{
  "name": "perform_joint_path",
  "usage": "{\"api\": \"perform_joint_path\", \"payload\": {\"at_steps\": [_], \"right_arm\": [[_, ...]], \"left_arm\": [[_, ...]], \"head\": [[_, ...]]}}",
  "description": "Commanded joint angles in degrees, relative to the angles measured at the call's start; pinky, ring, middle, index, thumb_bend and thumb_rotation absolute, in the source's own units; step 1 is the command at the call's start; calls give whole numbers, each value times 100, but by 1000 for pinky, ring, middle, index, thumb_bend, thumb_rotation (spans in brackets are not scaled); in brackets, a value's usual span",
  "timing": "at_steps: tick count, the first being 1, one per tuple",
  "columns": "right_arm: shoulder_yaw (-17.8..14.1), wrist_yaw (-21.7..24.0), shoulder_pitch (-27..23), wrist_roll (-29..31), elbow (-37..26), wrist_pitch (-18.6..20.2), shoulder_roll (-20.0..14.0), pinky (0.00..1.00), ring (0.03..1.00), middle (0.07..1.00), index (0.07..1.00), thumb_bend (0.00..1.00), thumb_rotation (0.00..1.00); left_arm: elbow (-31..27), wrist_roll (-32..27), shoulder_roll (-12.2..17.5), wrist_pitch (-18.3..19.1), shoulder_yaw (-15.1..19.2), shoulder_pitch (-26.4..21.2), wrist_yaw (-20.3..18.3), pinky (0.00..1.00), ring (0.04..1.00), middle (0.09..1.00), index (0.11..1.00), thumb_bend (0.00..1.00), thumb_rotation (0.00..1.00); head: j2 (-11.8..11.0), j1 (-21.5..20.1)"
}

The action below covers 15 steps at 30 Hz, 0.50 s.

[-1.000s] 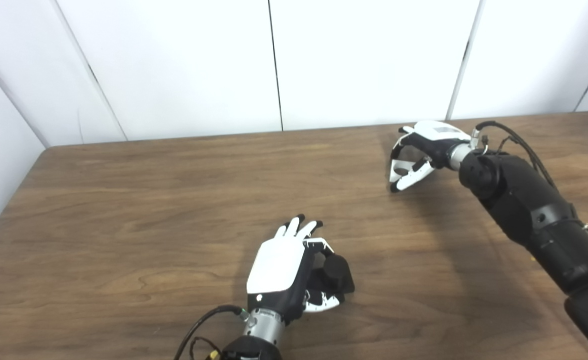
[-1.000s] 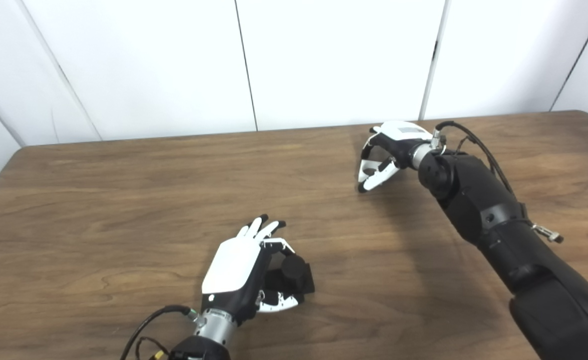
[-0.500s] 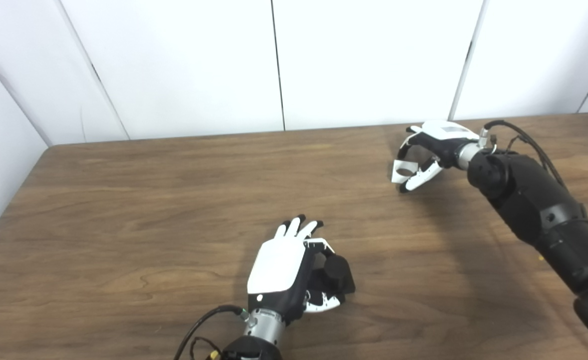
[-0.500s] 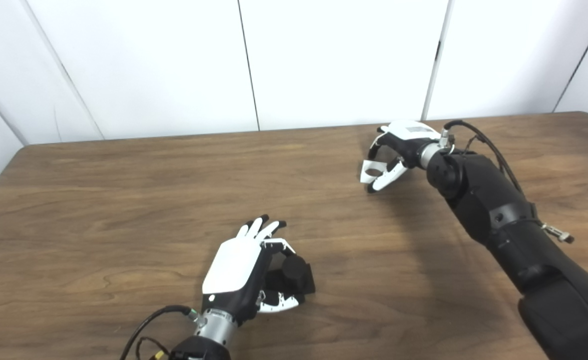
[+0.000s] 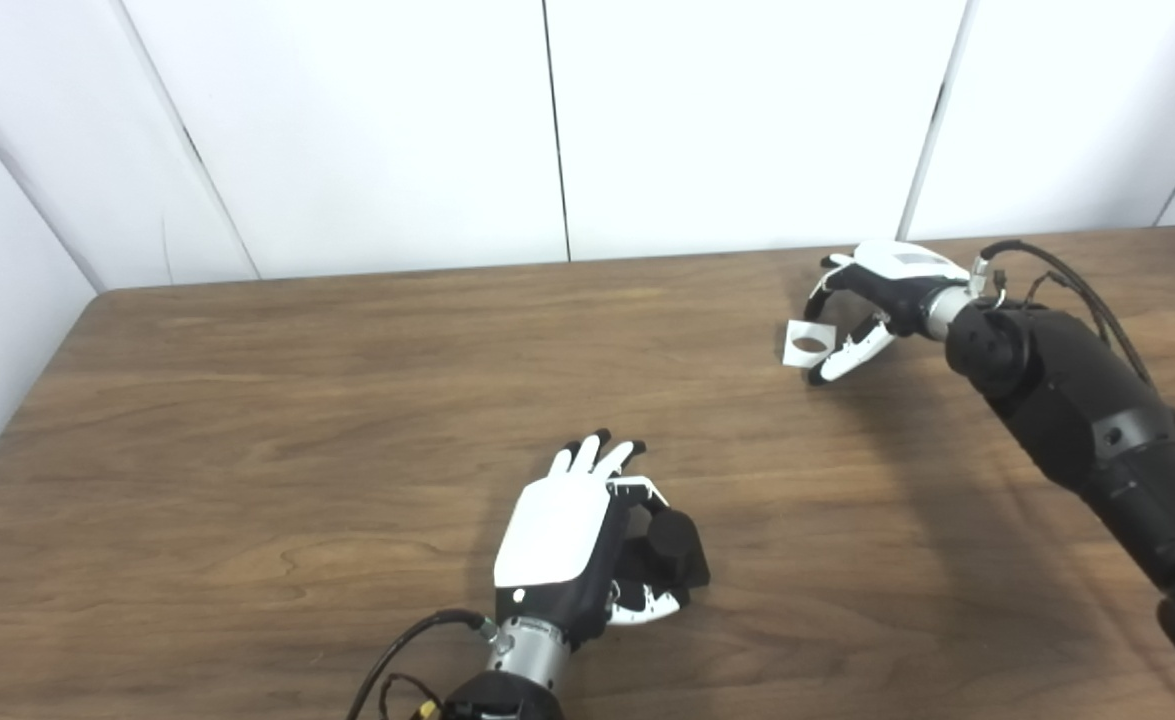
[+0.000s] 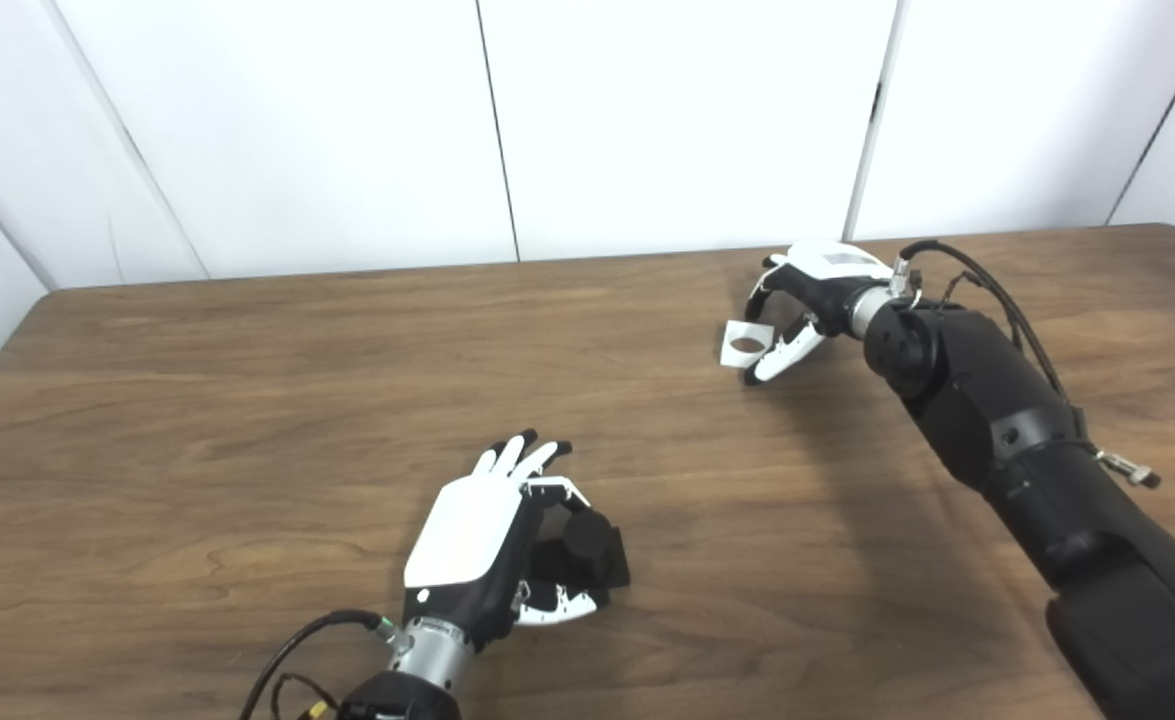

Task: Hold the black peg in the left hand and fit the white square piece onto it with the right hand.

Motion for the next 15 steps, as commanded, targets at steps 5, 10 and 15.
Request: {"api": "perform_joint_path", "payload": {"at_steps": [5, 10, 15], "right_arm": [[-74, -92, -133, -19, -78, -82, -149, 1000, 1000, 975, 658, 788, 304], [-95, -168, -121, 10, -60, -114, -96, 1000, 1000, 970, 619, 776, 271], [-116, -245, -117, 13, -38, -135, -53, 1000, 1000, 964, 499, 537, 162]], "left_arm": [[-136, 86, -16, -31, 9, -77, 5, 1000, 1000, 928, 492, 512, 80], [-137, 89, -24, -35, -2, -73, 9, 1000, 1000, 927, 492, 512, 79], [-153, 117, -35, -9, -10, -84, -46, 1000, 1000, 931, 492, 510, 81]], "head": [[10, 11], [14, 15], [16, 17]]}}
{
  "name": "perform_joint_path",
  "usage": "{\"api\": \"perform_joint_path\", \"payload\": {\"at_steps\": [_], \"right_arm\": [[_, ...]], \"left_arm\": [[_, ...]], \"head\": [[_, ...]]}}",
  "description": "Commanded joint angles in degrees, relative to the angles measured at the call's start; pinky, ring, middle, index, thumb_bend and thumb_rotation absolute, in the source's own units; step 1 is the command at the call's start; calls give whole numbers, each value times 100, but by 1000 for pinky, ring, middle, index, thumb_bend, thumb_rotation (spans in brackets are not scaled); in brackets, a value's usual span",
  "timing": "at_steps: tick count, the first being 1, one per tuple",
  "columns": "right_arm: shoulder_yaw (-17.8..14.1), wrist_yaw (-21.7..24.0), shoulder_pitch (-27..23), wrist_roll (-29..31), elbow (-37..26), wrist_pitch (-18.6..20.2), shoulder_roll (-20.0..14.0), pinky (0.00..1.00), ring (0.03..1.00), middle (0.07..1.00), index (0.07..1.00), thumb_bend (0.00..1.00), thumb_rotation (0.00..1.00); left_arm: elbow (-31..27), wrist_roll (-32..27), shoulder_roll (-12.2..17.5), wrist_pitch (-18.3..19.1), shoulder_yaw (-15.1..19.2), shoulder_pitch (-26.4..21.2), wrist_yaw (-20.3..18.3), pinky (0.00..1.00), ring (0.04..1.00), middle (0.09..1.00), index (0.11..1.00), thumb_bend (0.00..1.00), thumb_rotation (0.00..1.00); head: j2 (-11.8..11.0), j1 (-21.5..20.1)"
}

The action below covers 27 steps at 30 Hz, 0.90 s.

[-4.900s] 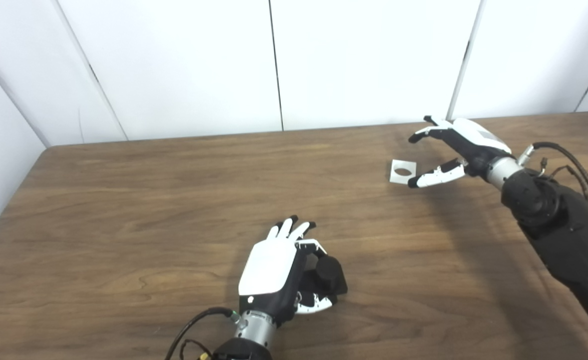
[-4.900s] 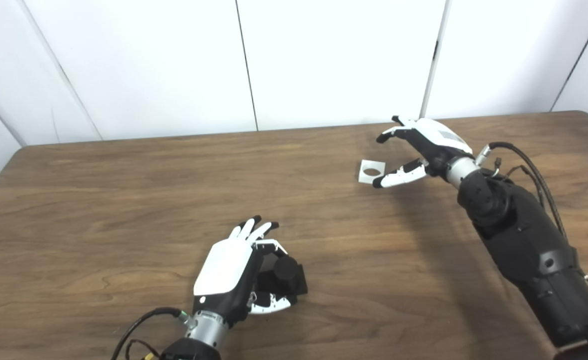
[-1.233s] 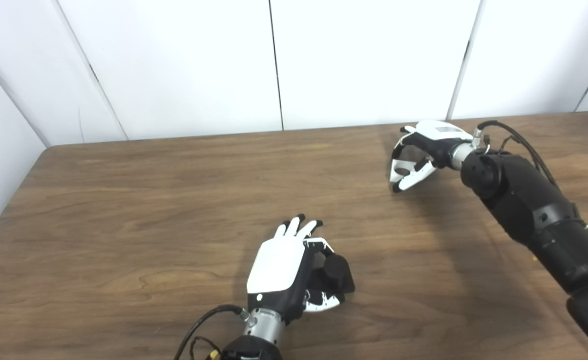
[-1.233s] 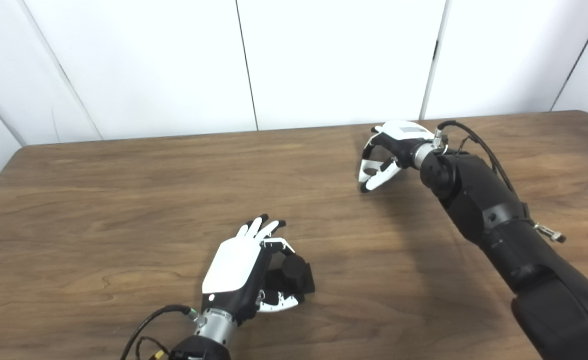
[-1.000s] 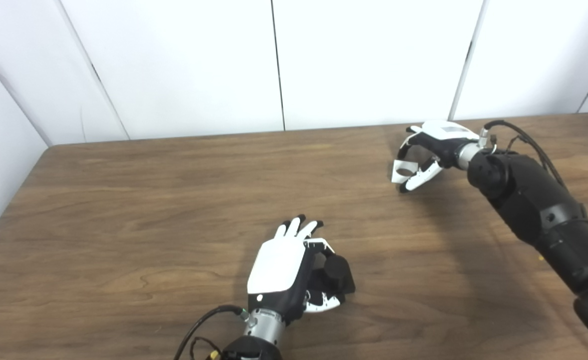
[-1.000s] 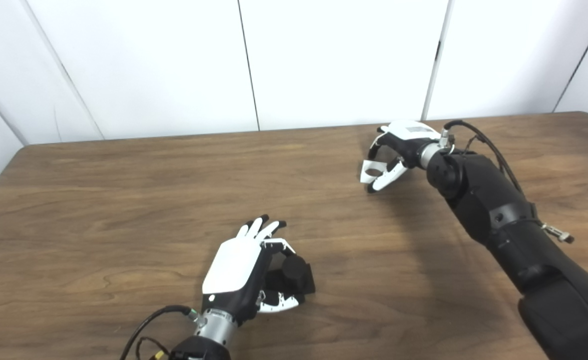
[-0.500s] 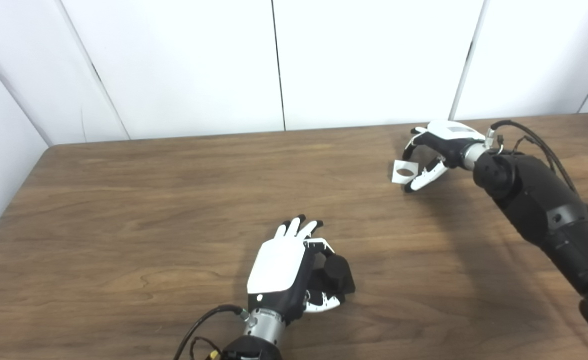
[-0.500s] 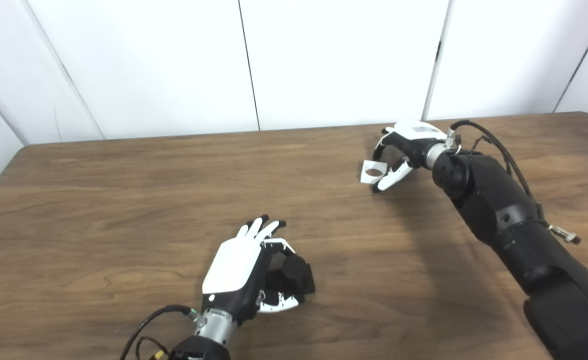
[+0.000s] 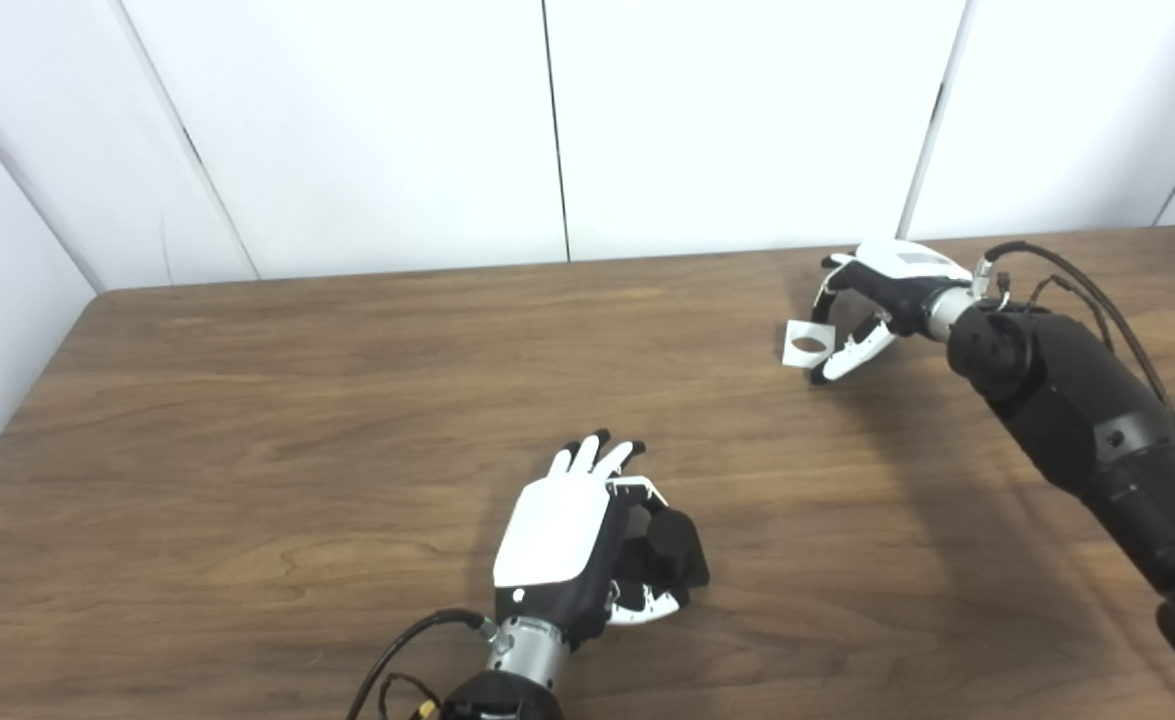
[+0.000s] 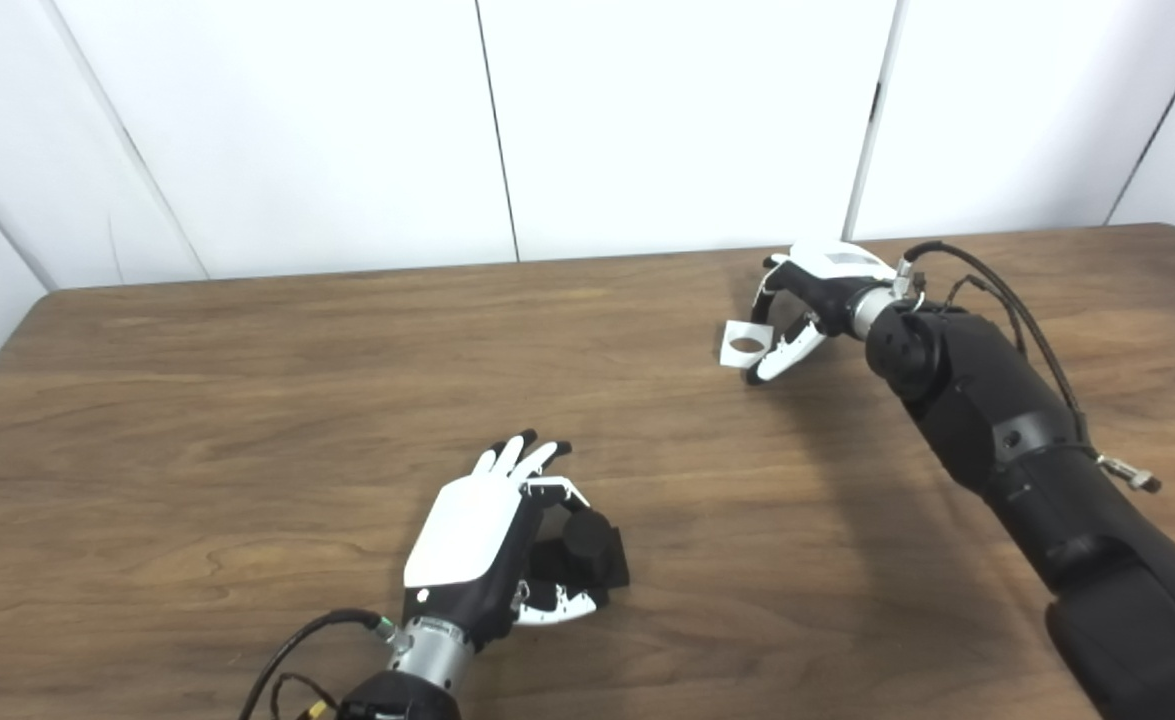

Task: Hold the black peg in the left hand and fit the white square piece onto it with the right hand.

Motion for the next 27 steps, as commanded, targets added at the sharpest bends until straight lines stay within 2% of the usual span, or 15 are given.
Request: {"api": "perform_joint_path", "payload": {"at_steps": [1, 21, 27], "right_arm": [[-28, -97, -152, -66, -35, -38, -97, 1000, 1000, 962, 494, 527, 157], [4, -192, -201, -99, 75, -161, -95, 1000, 1000, 951, 491, 524, 152], [-2, -76, -185, -107, -136, -101, -143, 1000, 1000, 954, 491, 524, 152]], "left_arm": [[-149, 102, -37, -16, -6, -84, -10, 1000, 1000, 929, 492, 511, 81], [-72, 83, -47, -56, 10, -117, 86, 997, 1000, 926, 492, 511, 81], [-65, 68, -51, -54, 24, -130, 99, 995, 1000, 924, 492, 510, 80]], "head": [[7, 8], [5, 18], [10, 13]]}}
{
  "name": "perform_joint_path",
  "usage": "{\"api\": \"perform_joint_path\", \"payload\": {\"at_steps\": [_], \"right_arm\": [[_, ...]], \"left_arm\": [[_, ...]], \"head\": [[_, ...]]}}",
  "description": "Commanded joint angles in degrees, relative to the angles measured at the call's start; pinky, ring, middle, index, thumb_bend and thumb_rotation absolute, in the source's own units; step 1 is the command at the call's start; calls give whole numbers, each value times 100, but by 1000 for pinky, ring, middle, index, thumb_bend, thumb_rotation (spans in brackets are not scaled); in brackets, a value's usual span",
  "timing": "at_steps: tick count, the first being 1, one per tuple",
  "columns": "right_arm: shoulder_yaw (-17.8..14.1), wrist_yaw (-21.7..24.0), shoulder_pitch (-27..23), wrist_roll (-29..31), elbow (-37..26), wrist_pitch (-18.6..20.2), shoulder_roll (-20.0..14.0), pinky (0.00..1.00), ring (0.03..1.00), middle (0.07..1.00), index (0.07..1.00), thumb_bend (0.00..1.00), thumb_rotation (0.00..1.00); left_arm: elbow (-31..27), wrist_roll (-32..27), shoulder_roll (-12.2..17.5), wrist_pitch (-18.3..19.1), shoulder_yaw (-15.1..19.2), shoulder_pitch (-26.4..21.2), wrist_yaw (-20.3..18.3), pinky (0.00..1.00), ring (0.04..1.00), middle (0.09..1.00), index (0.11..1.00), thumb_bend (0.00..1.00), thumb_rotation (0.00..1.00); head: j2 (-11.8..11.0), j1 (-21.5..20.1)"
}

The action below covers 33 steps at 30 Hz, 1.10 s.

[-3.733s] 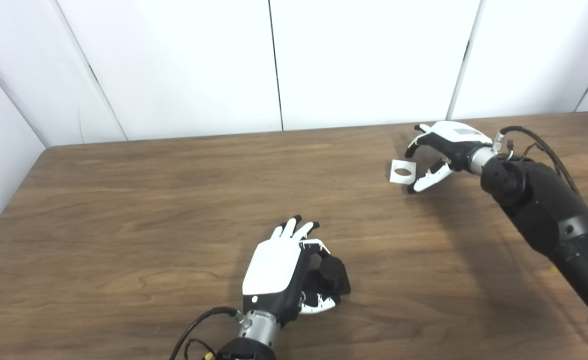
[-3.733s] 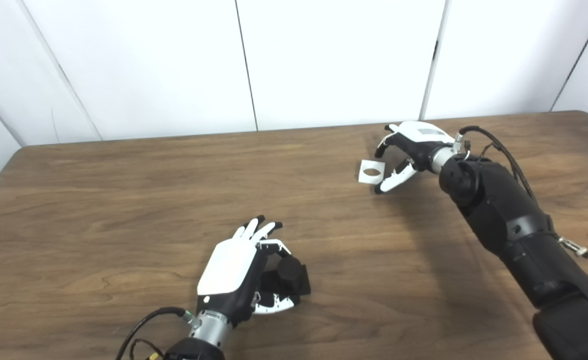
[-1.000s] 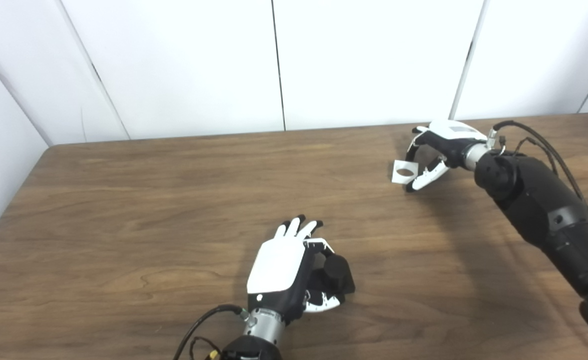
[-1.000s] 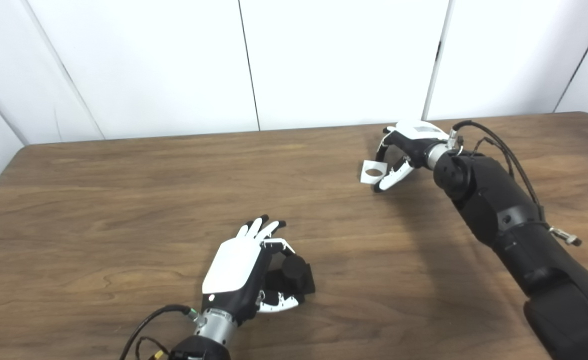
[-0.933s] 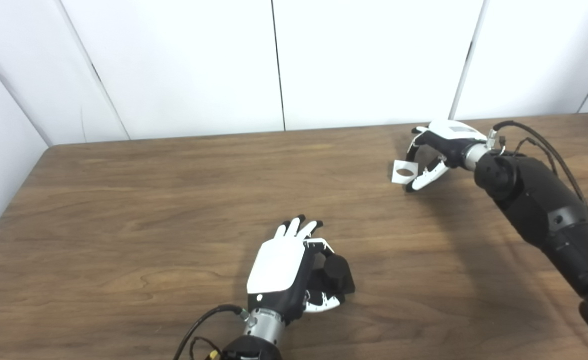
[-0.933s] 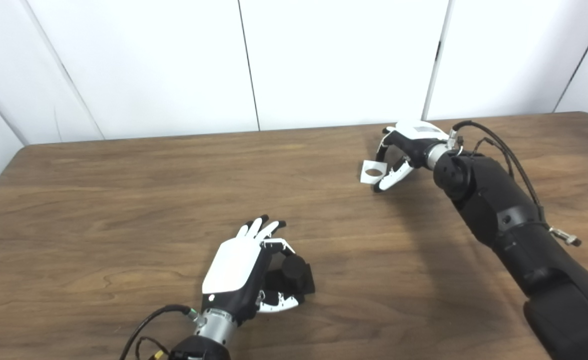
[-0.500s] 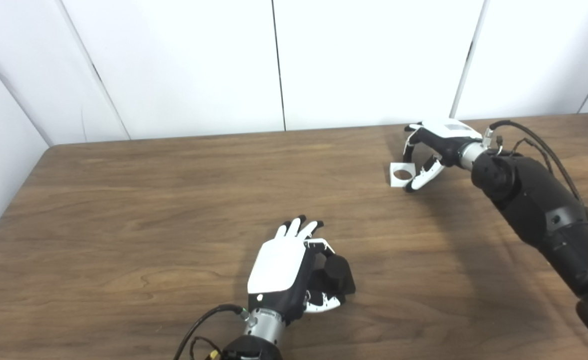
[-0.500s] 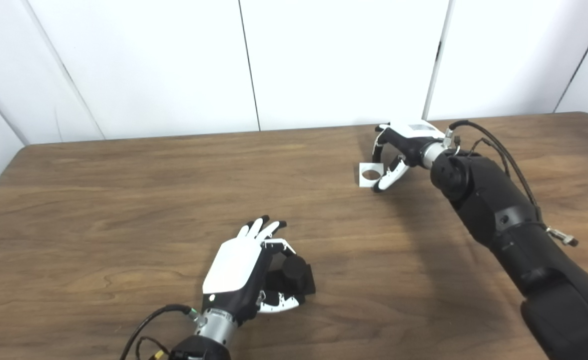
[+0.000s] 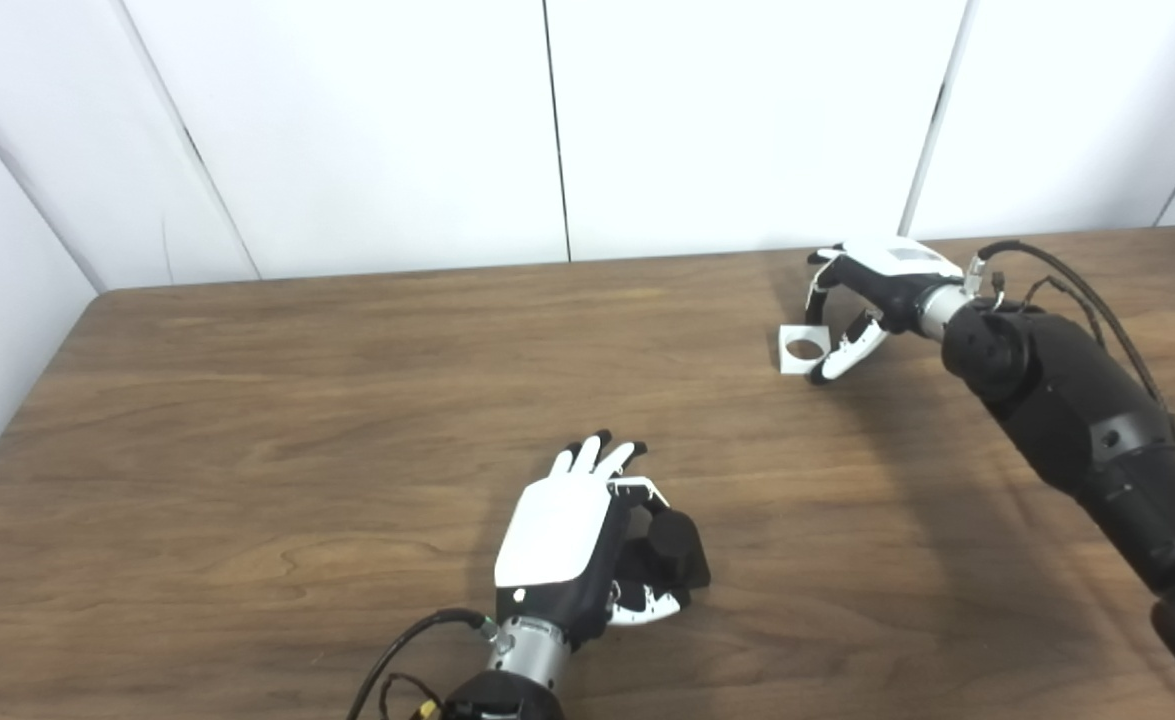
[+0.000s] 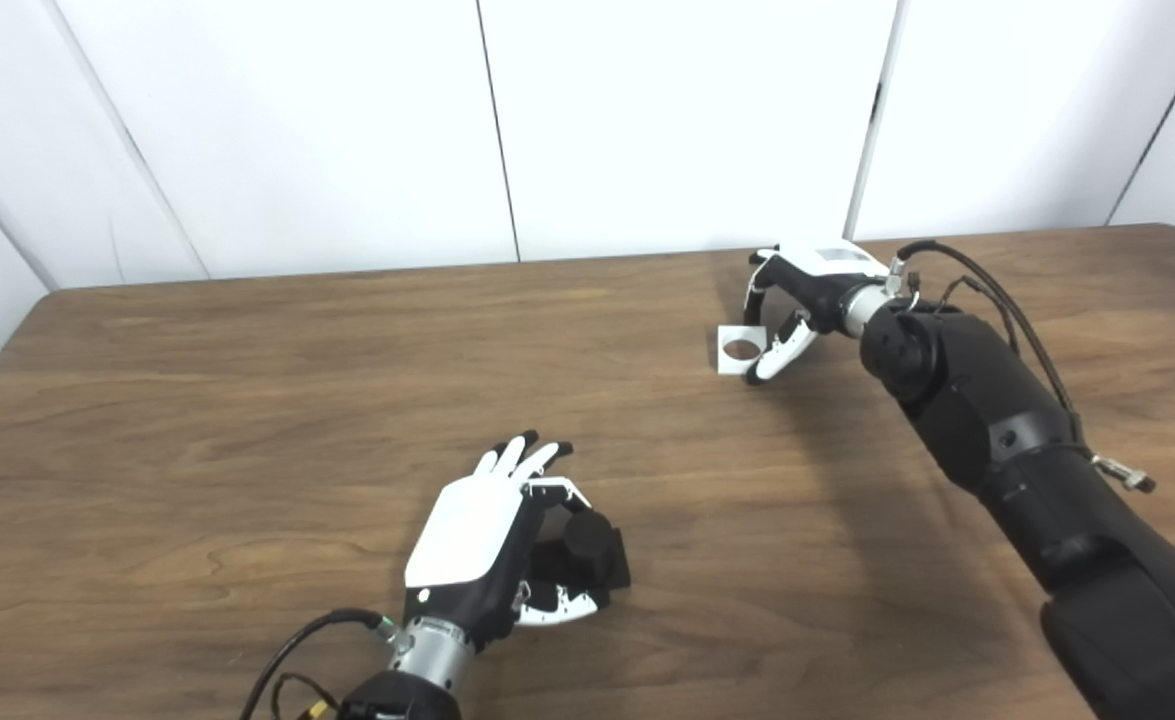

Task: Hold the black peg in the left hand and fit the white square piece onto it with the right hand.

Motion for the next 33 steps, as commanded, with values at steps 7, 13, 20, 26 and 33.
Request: {"api": "perform_joint_path", "payload": {"at_steps": [7, 13, 20, 26, 33], "right_arm": [[-89, 195, -68, -121, -657, 89, -238, 1000, 1000, 960, 492, 524, 151], [-173, 390, 63, -138, -1124, 262, -320, 1000, 1000, 962, 492, 524, 151], [-289, 653, 225, -146, -1699, 442, -419, 1000, 1000, 959, 491, 524, 151], [-363, 934, 376, -151, -2225, 561, -472, 1000, 1000, 951, 491, 524, 150], [-417, 1363, 587, -165, -2978, 824, -467, 1000, 1000, 936, 491, 524, 152]], "left_arm": [[-27, 22, -24, -75, 55, -151, 121, 998, 1000, 926, 492, 511, 80], [15, 27, -12, -88, 57, -160, 161, 1000, 1000, 924, 492, 511, 80], [21, -11, 0, -97, 64, -163, 197, 999, 1000, 924, 492, 510, 79], [32, 0, -15, -68, 63, -168, 174, 1000, 1000, 928, 492, 511, 79], [14, 17, -11, -59, 70, -170, 166, 999, 1000, 924, 492, 511, 79]], "head": [[-13, -6], [-17, -8], [-17, -24], [8, -26], [26, -14]]}}
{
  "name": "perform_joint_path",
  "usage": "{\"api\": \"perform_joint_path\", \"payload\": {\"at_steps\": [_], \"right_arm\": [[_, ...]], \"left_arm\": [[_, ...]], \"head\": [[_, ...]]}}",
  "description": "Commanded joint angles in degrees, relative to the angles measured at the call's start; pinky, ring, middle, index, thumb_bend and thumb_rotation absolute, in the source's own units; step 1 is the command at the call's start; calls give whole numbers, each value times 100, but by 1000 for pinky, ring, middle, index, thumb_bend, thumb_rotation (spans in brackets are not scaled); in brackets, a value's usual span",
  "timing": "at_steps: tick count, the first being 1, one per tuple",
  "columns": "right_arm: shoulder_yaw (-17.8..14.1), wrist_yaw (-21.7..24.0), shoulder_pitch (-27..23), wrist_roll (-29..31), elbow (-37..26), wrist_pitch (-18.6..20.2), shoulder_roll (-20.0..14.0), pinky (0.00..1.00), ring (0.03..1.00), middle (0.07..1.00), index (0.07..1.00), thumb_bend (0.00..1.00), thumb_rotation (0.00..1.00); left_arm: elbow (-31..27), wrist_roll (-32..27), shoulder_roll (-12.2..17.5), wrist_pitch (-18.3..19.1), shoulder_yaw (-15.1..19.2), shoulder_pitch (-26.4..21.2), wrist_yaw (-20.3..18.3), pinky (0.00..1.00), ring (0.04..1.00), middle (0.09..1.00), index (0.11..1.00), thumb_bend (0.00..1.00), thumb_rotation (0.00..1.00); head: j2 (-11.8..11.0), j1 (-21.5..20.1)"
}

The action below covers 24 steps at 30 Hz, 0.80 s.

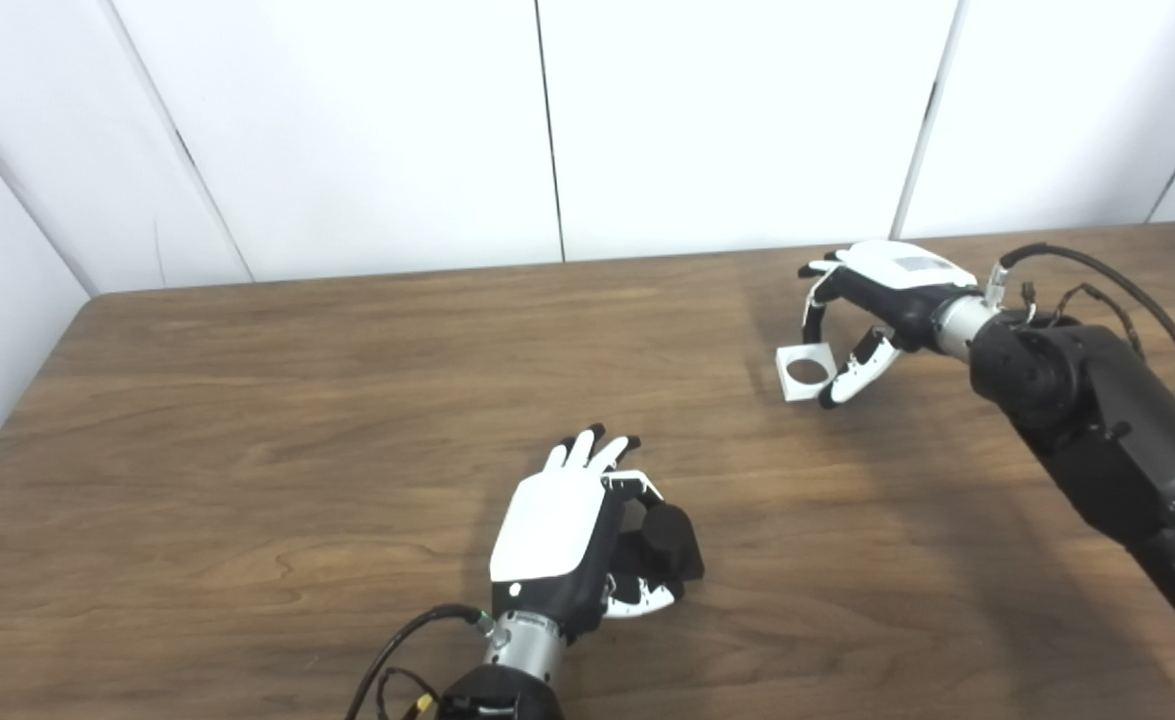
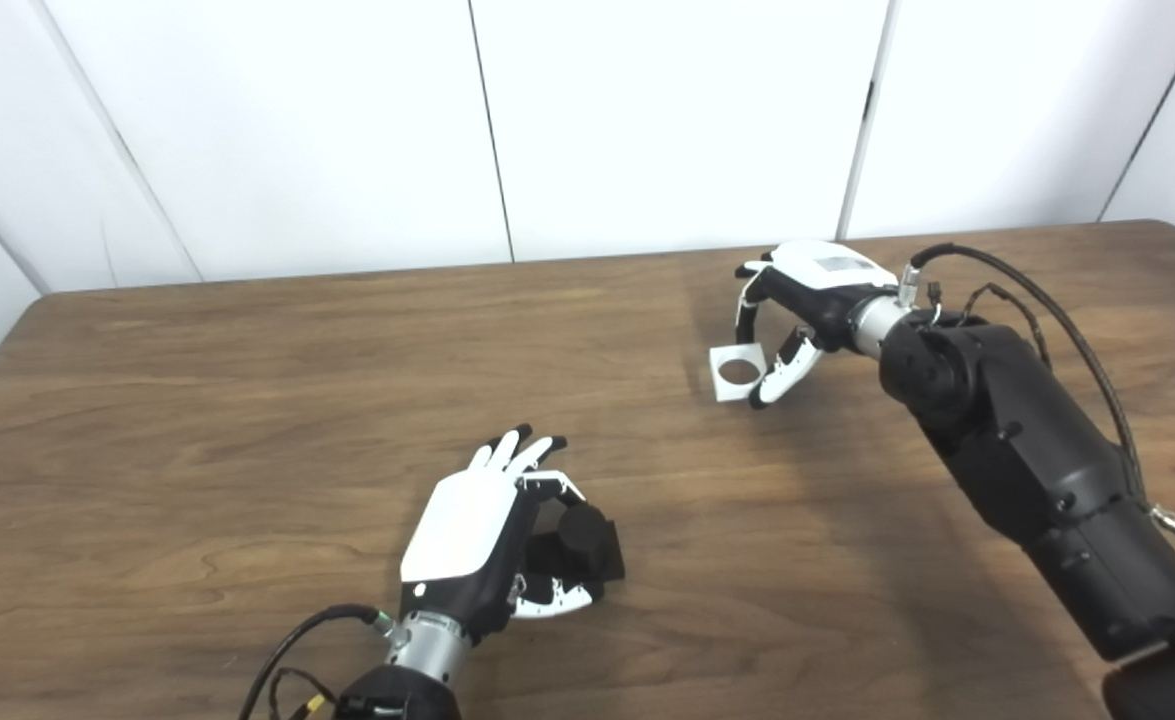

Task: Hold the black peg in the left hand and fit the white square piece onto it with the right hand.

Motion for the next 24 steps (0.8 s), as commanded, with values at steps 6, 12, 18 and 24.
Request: {"api": "perform_joint_path", "payload": {"at_steps": [6, 12, 18, 24], "right_arm": [[-206, 345, -46, 4, -1109, 411, -36, 1000, 1000, 937, 491, 525, 151], [-244, 600, 107, 34, -1785, 555, -23, 1000, 1000, 938, 491, 524, 151], [-247, 863, 232, 26, -2366, 710, 34, 1000, 1000, 939, 492, 524, 154], [-264, 920, 354, 56, -2712, 729, 125, 1000, 1000, 937, 490, 524, 156]], "left_arm": [[-69, 35, -26, -36, 30, -103, 59, 1000, 1000, 926, 491, 510, 79], [-56, 36, -4, -66, 36, -102, 86, 1000, 1000, 925, 491, 510, 80], [-57, 16, -12, -66, 35, -93, 91, 1000, 1000, 924, 491, 510, 79], [-100, 46, -15, -24, 43, -84, 25, 998, 1000, 928, 492, 510, 79]], "head": [[21, 17], [40, 2], [55, 34], [61, 16]]}}
